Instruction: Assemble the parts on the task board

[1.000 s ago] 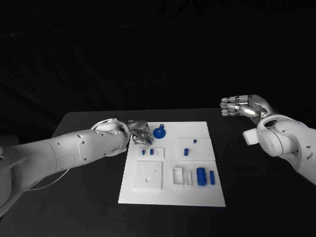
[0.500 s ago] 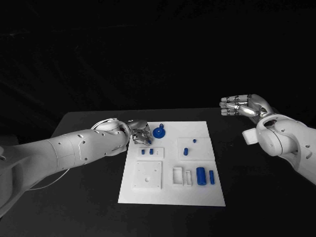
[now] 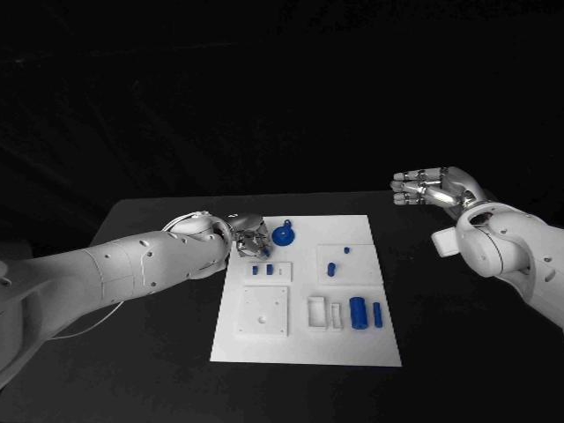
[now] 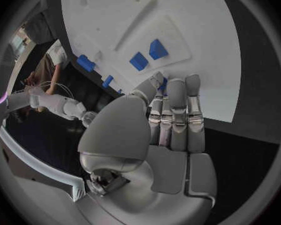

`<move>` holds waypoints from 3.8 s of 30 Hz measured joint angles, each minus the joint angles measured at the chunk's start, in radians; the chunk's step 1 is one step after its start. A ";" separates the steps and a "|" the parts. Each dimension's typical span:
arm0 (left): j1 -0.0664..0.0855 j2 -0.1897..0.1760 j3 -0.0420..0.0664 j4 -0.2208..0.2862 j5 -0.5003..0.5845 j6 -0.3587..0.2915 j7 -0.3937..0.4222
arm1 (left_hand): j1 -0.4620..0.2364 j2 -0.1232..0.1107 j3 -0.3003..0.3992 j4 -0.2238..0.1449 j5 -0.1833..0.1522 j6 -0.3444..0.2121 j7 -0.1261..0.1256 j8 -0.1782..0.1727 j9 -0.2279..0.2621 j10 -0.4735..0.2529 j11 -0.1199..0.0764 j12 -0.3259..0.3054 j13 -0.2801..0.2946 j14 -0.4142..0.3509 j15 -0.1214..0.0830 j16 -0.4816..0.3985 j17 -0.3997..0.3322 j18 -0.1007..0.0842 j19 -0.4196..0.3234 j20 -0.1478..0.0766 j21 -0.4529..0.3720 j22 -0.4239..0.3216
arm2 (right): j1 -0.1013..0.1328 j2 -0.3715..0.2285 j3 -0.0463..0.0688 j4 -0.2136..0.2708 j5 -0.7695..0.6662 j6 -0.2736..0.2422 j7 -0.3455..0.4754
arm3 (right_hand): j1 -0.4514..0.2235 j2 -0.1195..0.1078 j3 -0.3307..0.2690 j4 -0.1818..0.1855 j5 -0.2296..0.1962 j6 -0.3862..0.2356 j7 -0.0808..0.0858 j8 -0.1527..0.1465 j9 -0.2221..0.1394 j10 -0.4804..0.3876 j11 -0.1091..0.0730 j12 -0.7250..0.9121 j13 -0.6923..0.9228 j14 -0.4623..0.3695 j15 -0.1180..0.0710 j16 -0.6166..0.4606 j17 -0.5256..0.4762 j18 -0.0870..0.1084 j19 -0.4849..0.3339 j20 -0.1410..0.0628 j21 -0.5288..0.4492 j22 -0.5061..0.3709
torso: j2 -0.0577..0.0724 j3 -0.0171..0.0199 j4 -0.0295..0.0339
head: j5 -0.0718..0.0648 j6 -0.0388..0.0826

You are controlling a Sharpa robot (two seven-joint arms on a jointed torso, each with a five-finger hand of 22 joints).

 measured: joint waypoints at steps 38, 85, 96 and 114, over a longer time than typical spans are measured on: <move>-0.008 -0.005 -0.011 -0.021 0.003 -0.012 0.004 | -0.003 -0.055 0.068 -0.006 -0.011 -0.231 -0.016 0.003 -0.005 -0.098 0.038 -0.002 -0.002 -0.002 0.016 0.000 -0.005 0.018 -0.005 0.013 0.028 0.000 | -0.002 0.000 0.000 -0.002 -0.002 0.004 -0.001 | 0.000 0.000 0.000 0.000 0.000 0.000 0.000 0.000 0.000 0.000 0.000 0.000 0.000 0.000 0.000 0.000 0.000 0.000 0.000 0.000 0.000 0.000 | 0.000 -0.0015 0.0009 | -0.003 -0.003; 0.103 -0.217 0.065 0.207 1.035 -0.077 0.185 | -0.004 -0.024 -0.115 0.061 -0.044 -0.160 0.042 0.003 -0.004 -0.204 0.093 0.000 -0.001 -0.146 0.150 -1.046 -0.228 -0.054 -0.248 0.159 -0.303 -0.913 | -0.007 0.141 -0.130 -0.012 -0.963 0.106 -0.256 | -0.007 -0.046 0.194 -0.123 -0.098 0.167 -0.046 0.000 0.004 0.089 -0.054 -0.005 0.000 0.342 -0.163 0.733 0.461 0.021 0.421 -0.189 0.554 0.389 | 0.000 -0.0017 0.0026 | -0.044 0.033; 0.105 -0.219 0.065 0.247 1.112 -0.078 0.207 | -0.003 -0.018 -0.137 0.059 -0.044 -0.164 0.046 0.003 -0.004 -0.214 0.096 0.000 -0.001 -0.150 0.154 -1.046 -0.228 -0.038 -0.219 0.162 -0.298 -1.039 | -0.007 0.188 -0.166 -0.039 -1.021 0.101 -0.300 | 0.001 -0.062 0.225 -0.114 -0.112 0.161 -0.040 0.000 0.004 0.082 -0.054 -0.005 0.000 0.339 -0.160 0.746 0.450 0.021 0.421 -0.189 0.554 0.419 | 0.001 -0.0024 0.0020 | -0.046 0.035; 0.105 -0.217 0.065 0.257 1.143 -0.077 0.212 | -0.007 -0.014 -0.142 0.054 -0.044 -0.164 0.046 0.003 -0.004 -0.218 0.100 0.000 -0.001 -0.150 0.153 -1.046 -0.227 -0.038 -0.206 0.158 -0.294 -1.096 | -0.007 0.228 -0.205 -0.060 -1.066 0.071 -0.330 | 0.007 -0.075 0.302 -0.123 -0.152 0.160 -0.039 0.000 0.003 0.079 -0.050 -0.004 0.000 0.339 -0.160 0.760 0.449 0.026 0.422 -0.189 0.554 0.465 | 0.001 -0.0025 0.0015 | -0.042 0.031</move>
